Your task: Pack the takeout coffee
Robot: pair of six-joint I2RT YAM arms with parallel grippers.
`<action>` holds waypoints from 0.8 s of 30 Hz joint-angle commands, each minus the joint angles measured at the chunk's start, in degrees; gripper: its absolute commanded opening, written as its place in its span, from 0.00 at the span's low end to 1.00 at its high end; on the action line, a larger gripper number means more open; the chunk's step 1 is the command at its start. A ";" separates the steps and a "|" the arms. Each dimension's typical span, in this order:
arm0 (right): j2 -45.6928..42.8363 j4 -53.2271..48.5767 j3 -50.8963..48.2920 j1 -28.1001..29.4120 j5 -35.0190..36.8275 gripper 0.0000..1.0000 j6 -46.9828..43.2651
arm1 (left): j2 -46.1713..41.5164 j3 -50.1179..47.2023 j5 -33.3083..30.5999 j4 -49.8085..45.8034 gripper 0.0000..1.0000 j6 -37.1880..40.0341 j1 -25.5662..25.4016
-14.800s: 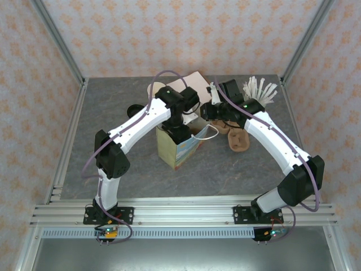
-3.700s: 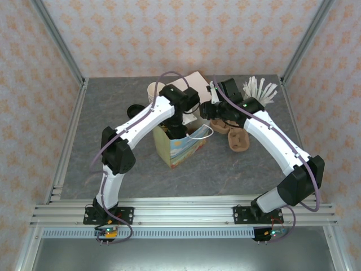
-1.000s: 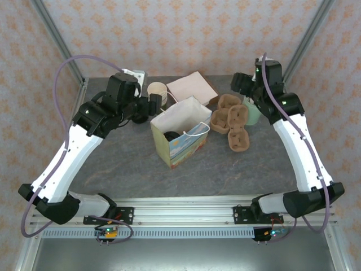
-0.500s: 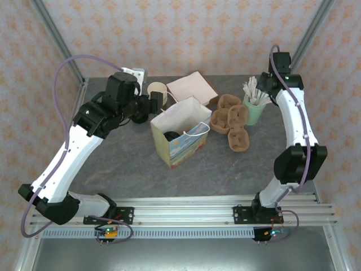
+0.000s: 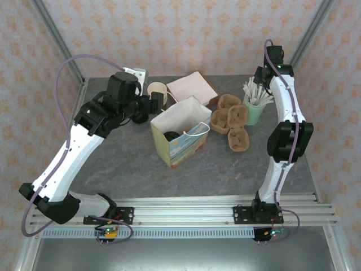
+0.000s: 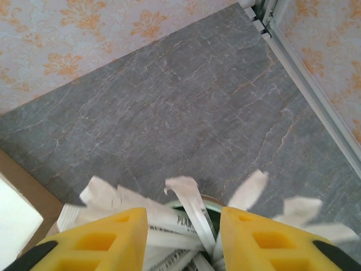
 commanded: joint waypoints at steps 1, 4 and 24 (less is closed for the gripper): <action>2.23 -2.10 3.46 -0.68 0.42 0.37 -1.09 | 0.67 0.80 0.28 0.21 0.87 1.51 0.15; 3.90 -1.74 4.42 -0.86 -0.65 0.31 -1.23 | 0.81 0.84 0.14 0.20 0.87 1.78 0.16; -1.42 -6.43 8.09 -0.82 0.86 0.10 -3.47 | 0.57 0.83 0.20 -0.33 0.87 2.48 0.14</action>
